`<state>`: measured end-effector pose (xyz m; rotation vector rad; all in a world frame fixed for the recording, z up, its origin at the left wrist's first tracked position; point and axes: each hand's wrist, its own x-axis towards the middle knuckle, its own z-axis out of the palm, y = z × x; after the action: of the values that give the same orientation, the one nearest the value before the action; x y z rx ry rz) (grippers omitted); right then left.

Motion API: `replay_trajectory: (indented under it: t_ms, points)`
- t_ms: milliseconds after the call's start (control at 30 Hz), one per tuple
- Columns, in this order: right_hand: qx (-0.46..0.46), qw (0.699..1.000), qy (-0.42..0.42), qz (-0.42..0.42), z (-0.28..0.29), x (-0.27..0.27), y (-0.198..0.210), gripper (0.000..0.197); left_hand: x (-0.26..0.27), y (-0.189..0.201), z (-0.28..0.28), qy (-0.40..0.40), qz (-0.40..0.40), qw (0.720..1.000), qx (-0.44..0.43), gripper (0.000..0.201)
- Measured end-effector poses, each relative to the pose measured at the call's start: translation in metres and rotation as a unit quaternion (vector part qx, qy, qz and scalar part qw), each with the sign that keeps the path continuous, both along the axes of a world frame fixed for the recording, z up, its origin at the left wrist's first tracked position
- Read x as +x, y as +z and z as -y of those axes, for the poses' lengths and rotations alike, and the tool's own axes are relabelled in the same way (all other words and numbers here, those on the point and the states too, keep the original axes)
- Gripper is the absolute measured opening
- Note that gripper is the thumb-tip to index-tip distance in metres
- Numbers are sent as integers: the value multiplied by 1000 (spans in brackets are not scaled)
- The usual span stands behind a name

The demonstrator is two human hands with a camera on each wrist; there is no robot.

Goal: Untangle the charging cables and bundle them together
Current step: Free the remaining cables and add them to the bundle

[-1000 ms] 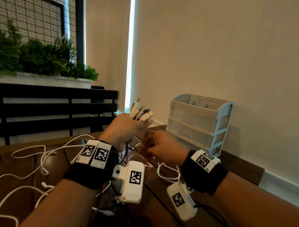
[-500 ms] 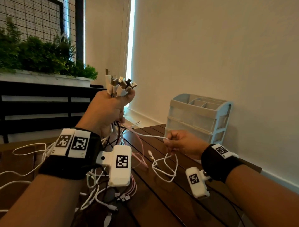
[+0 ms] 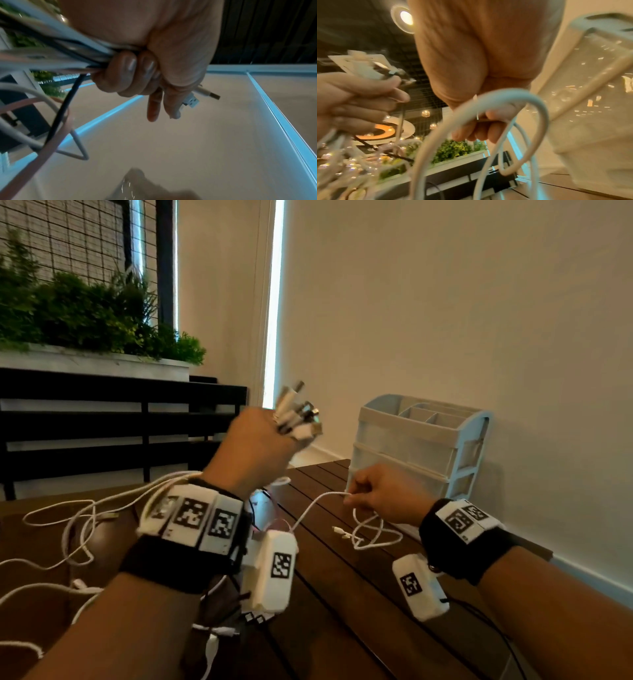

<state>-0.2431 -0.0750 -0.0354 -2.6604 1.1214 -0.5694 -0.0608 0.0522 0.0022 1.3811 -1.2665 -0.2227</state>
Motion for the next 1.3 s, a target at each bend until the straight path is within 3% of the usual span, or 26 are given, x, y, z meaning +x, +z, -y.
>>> replay_trajectory:
  t_ms: [133, 233, 300, 400, 633, 867, 1033, 1300]
  points:
    - [-26, 998, 37, 44, -15, 18, 14, 11, -14, -21, 23, 15, 86, 990, 109, 16]
    - [-26, 996, 54, 67, -21, 23, 18, 10, -16, -29, 27, 12, 108, 980, 167, 12]
    - [-36, 997, 51, 54, -21, 21, 19, 13, -15, -28, 26, 15, 113, 980, 163, 7]
    - [-70, 997, 2, -16, -12, 12, 15, 27, -8, -18, 19, 31, 88, 989, 113, 23]
    - [3, 999, -1, -48, 2, -8, -3, 42, 6, -12, 14, 72, 83, 988, 104, 24]
    - [166, 975, 96, 109, 10, -39, -8, 32, 20, -10, 12, 120, 78, 984, 106, 23]
    - [180, 952, 126, 215, 11, -48, -9, 13, 26, -11, 13, 133, 65, 982, 119, 25]
    - [184, 945, 156, 221, 10, -49, -4, 19, 35, -7, 7, 144, 60, 982, 104, 22]
